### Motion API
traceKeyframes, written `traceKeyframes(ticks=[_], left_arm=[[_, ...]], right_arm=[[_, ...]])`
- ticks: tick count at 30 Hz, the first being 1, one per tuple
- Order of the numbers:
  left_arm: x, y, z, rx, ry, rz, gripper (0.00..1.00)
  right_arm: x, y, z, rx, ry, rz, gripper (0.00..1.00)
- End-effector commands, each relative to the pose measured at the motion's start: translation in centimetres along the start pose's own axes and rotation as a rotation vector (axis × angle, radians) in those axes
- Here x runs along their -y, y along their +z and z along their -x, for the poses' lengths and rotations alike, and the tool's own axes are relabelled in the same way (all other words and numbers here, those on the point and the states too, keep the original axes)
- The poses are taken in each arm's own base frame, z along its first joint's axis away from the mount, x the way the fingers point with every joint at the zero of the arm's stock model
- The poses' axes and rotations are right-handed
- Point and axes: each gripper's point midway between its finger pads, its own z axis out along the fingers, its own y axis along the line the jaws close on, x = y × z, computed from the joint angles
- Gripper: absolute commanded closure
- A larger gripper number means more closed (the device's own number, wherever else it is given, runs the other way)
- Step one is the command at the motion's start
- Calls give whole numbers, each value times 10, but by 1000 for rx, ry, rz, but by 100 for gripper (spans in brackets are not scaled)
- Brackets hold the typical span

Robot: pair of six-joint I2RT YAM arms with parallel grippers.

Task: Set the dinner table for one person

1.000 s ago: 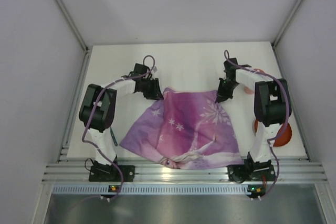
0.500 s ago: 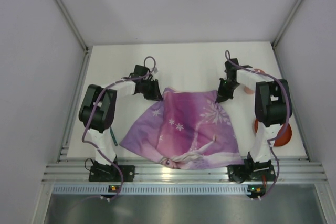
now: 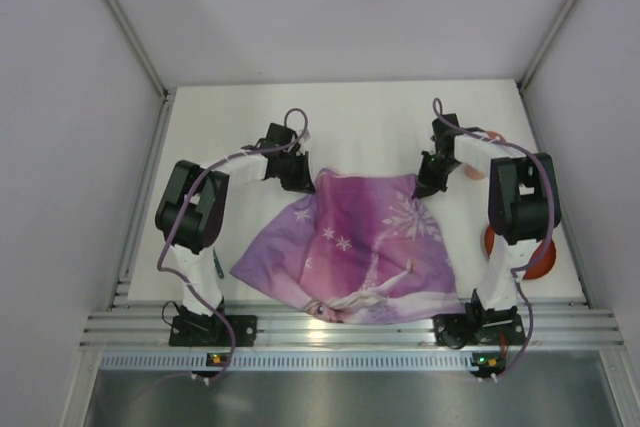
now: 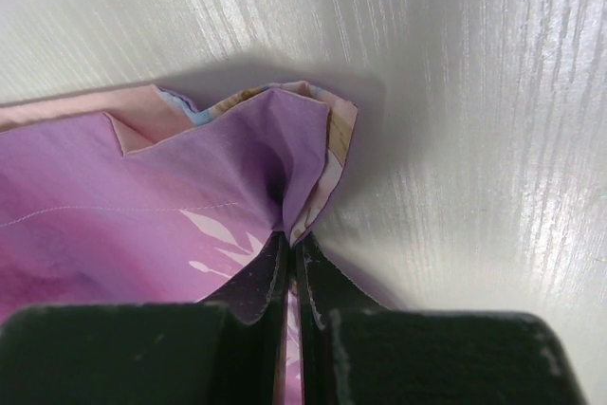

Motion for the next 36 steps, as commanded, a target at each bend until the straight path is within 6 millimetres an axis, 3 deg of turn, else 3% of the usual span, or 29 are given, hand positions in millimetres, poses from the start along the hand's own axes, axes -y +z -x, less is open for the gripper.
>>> traceKeyframes(ticks=[1, 6, 11, 14, 20, 24, 26, 31, 32, 33, 34, 35, 36], left_arm=[[-88, -15, -55, -162, -81, 336, 100], [-116, -51, -38, -91, -135, 434, 100], [-140, -74, -31, -49, -188, 541, 100], [-146, -80, -25, -26, -218, 577, 100], [-156, -92, 14, 49, -254, 654, 100], [-161, -104, 51, 109, -265, 678, 100], [-165, -109, 70, 142, -270, 685, 100], [-173, -116, 91, 158, -286, 701, 100], [-175, -118, 98, 170, -287, 716, 100], [-177, -120, 100, 171, -290, 725, 100], [-179, -122, 101, 167, -294, 724, 97], [-176, -123, 106, 176, -297, 709, 84], [-175, -125, 107, 178, -306, 699, 55]], right_arm=[[33, 5, -7, -21, 12, -113, 100], [51, -4, 6, 3, 56, -156, 100], [59, -14, 28, 42, 88, -167, 100], [55, -18, 44, 64, 87, -161, 100], [32, -25, 86, 117, 69, -106, 100], [17, -38, 118, 160, 62, -90, 100], [16, -37, 123, 157, 66, -93, 100], [6, -40, 140, 187, 53, -64, 100], [0, -41, 148, 198, 41, -36, 93], [-4, -43, 152, 206, 30, -22, 76], [-6, -47, 156, 216, 19, -18, 51], [-9, -54, 160, 231, 12, -3, 31], [-14, -64, 168, 263, 4, 14, 9]])
